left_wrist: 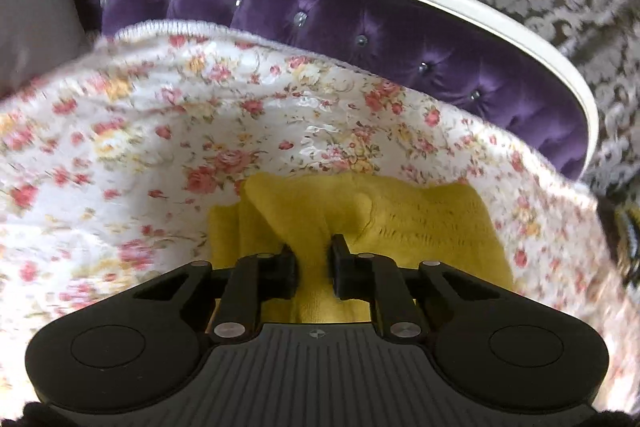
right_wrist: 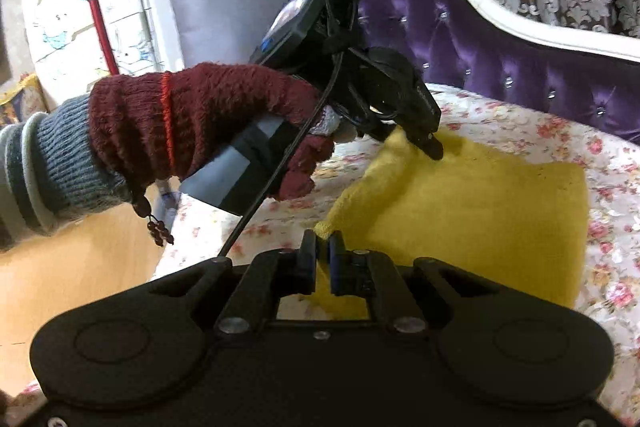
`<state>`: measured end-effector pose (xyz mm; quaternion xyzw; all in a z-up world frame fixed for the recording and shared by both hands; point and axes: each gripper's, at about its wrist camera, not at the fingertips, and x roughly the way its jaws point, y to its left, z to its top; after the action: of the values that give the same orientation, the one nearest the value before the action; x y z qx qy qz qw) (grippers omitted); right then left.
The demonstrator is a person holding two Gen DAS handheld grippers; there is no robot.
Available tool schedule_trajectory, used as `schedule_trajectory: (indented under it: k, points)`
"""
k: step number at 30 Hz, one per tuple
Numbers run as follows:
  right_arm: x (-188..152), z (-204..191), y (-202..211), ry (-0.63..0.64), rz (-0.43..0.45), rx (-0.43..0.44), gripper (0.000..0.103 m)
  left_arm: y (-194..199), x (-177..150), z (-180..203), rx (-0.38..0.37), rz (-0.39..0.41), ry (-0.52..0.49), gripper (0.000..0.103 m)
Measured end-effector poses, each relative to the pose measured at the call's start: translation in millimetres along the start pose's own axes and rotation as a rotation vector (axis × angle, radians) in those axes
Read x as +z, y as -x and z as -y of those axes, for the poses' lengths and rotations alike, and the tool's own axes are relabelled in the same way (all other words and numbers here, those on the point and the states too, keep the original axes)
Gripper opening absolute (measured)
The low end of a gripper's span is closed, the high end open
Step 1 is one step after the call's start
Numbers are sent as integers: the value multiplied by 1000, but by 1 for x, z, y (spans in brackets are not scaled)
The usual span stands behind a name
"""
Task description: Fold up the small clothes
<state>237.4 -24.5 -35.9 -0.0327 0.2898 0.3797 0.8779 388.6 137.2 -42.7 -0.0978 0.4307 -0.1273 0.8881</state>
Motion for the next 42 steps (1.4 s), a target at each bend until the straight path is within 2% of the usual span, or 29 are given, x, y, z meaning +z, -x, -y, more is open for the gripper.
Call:
schedule_trajectory:
  k: [2,4,6,8,9,10,11,12,13,14,15,18,20,22,23,24,28,30,33,38,42]
  points:
    - [-4,-6,-9,8,-27,24,11,-1,-4,-3,47,-14,-43,16]
    - [-10,-8,-25,-2,-73,69,11,-9,-10,-5,113,-34,-110,22]
    - [-16,-12,-33,-6,-107,85,12,-9,-11,-4,142,-23,-169,28]
    - [-16,-10,-26,-8,-87,90,15,-1,-7,0,175,-10,-196,31]
    - [-14,-4,-19,-26,-61,90,22,3,-5,3,193,9,-199,36]
    - [-12,3,-14,-51,-38,91,23,8,-1,5,205,40,-204,40]
    - [-8,12,-8,-79,-17,82,30,12,3,9,204,71,-209,52]
    - [-5,22,-1,-104,7,64,43,14,7,14,192,96,-213,68]
    - [-2,31,3,-122,31,37,49,13,12,19,173,110,-215,73]
    - [1,41,7,-134,48,7,57,10,15,24,156,116,-217,77]
    - [3,52,9,-144,60,-27,61,5,19,29,145,115,-222,77]
    - [4,80,15,-199,74,-109,61,-19,24,47,130,90,-249,77]
    - [1,96,18,-249,82,-136,62,-40,20,51,147,39,-252,77]
    - [-2,108,21,-276,77,-154,65,-62,12,44,183,-15,-224,85]
    - [-4,112,22,-285,74,-159,69,-64,9,38,171,17,-192,94]
    - [-5,115,23,-295,72,-159,74,-64,8,32,166,19,-166,98]
    - [-6,132,20,-338,65,-154,77,-45,12,14,112,19,-88,96]
    - [-7,142,20,-367,66,-145,88,-25,9,12,109,56,-90,96]
    - [-7,160,13,-422,73,-103,95,8,0,4,63,95,-51,96]
    - [-9,180,2,-488,68,-40,99,44,-29,-9,-9,79,38,97]
    - [-10,188,-8,-511,58,5,101,54,-60,-13,-24,40,83,97]
